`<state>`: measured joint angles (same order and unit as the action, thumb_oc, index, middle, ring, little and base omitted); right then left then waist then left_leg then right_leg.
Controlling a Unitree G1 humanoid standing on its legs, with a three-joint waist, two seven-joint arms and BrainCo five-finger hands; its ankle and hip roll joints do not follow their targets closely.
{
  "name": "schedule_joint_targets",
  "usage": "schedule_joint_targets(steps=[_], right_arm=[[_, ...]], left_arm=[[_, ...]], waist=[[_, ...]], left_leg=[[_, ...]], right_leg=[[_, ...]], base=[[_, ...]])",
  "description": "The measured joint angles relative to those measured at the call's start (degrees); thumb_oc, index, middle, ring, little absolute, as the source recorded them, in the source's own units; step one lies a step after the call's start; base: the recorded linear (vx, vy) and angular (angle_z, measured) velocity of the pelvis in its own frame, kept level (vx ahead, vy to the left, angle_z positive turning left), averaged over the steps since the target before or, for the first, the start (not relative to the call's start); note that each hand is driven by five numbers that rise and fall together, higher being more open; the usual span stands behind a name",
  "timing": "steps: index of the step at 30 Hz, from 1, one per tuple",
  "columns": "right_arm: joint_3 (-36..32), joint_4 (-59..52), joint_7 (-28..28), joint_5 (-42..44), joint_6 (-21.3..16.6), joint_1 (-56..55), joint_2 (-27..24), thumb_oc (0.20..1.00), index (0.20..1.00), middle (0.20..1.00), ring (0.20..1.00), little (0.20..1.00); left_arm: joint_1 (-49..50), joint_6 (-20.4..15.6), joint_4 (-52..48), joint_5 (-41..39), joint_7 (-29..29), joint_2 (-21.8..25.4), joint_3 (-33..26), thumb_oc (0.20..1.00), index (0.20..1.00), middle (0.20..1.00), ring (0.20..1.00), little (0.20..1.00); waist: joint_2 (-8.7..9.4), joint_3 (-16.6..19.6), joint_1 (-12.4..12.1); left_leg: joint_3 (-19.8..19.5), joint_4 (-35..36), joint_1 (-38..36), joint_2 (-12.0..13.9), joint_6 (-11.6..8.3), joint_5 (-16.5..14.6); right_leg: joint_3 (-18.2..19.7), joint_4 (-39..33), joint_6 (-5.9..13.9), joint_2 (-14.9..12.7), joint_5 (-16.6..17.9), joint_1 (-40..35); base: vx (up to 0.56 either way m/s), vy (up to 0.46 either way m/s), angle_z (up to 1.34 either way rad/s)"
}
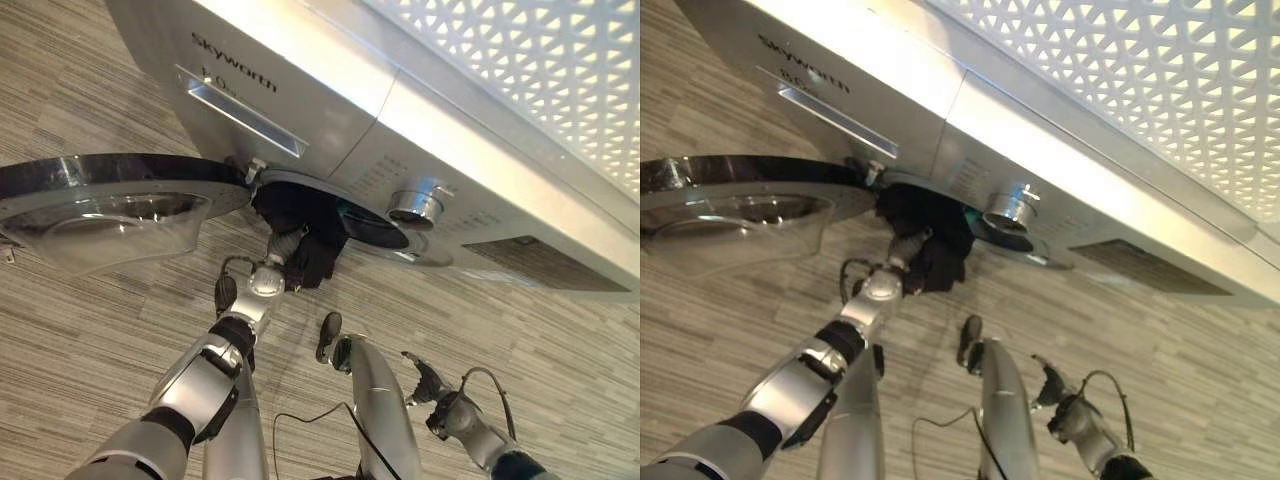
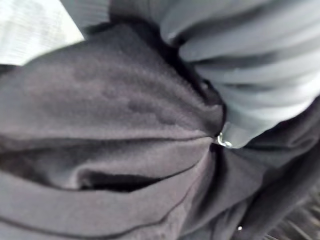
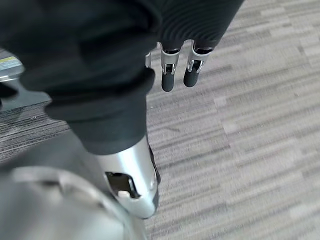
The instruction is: Grab the laundry basket,head to the washer,open it,put in the laundry and shut it.
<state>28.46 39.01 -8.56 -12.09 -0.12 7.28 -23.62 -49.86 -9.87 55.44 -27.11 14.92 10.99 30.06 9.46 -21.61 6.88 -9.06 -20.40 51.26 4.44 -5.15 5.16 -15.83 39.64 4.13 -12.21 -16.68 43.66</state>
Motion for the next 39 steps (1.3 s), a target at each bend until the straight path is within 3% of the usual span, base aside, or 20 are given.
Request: schedule_joint_targets(steps=[7, 11, 18, 31, 39], right_arm=[[-0.56, -6.8, 0.08, -0.04, 0.28, 0.07, -0.95, 1.0, 1.0, 1.0, 1.0, 1.0], [-2.46, -9.81, 0.1, -0.02, -0.1, -0.5, -1.2, 1.0, 1.0, 1.0, 1.0, 1.0], [-5.87, -13.51, -0.04, 0.0, -0.15, -0.07, -1.16, 1.0, 1.0, 1.0, 1.0, 1.0], [-9.33, -21.06, -0.12, 0.07, -1.29, -0.84, -1.41, 1.0, 1.0, 1.0, 1.0, 1.0], [-11.68, -23.55, -0.21, 0.05, -1.34, -0.61, -2.08, 1.0, 1.0, 1.0, 1.0, 1.0]], left_arm=[[-6.34, 0.46, 1.99, -2.14, 0.79, 2.59, -1.85, 0.2, 0.2, 0.2, 0.2, 0.2], [-10.27, 0.66, 1.91, -5.37, 0.41, 5.1, -2.35, 0.2, 0.2, 0.2, 0.2, 0.2], [-15.86, 0.33, 1.3, -13.53, 1.03, 3.18, -4.08, 0.2, 0.2, 0.2, 0.2, 0.2], [-32.6, -0.24, 1.31, -28.95, 3.58, 4.78, -8.51, 0.2, 0.2, 0.2, 0.2, 0.2], [-37.32, -7.94, -3.92, -36.12, 8.75, 3.81, -11.04, 0.2, 0.2, 0.2, 0.2, 0.2]], waist=[[2.08, 1.62, 1.6], [2.15, 1.77, 2.98], [2.01, 2.01, 3.68], [1.78, 2.1, 6.65], [1.61, 1.99, 7.07]], left_leg=[[0.07, -1.77, 6.03, 0.09, -0.05, 0.14], [0.17, -2.5, 9.04, 0.06, -0.1, 0.23], [0.22, -2.46, 14.19, 0.05, -0.77, 1.17], [2.64, -2.11, 19.89, 0.65, -1.11, 1.44], [2.94, -1.11, 20.97, 0.84, -1.89, 1.98]], right_leg=[[1.27, 3.41, -0.28, -0.06, -0.42, 7.12], [1.66, 4.5, -0.33, -0.13, -0.5, 10.3], [2.18, 5.61, -0.46, -0.24, -0.38, 16.11], [5.17, 6.26, -0.32, 0.12, 0.09, 24.43], [5.43, 5.25, -0.34, 0.34, 0.21, 25.55]], base=[[-0.01, -0.008, -0.01], [0.0, 0.0, 0.0], [0.0, 0.0, 0.0], [0.01, -0.013, -0.05], [0.02, -0.015, -0.01]])
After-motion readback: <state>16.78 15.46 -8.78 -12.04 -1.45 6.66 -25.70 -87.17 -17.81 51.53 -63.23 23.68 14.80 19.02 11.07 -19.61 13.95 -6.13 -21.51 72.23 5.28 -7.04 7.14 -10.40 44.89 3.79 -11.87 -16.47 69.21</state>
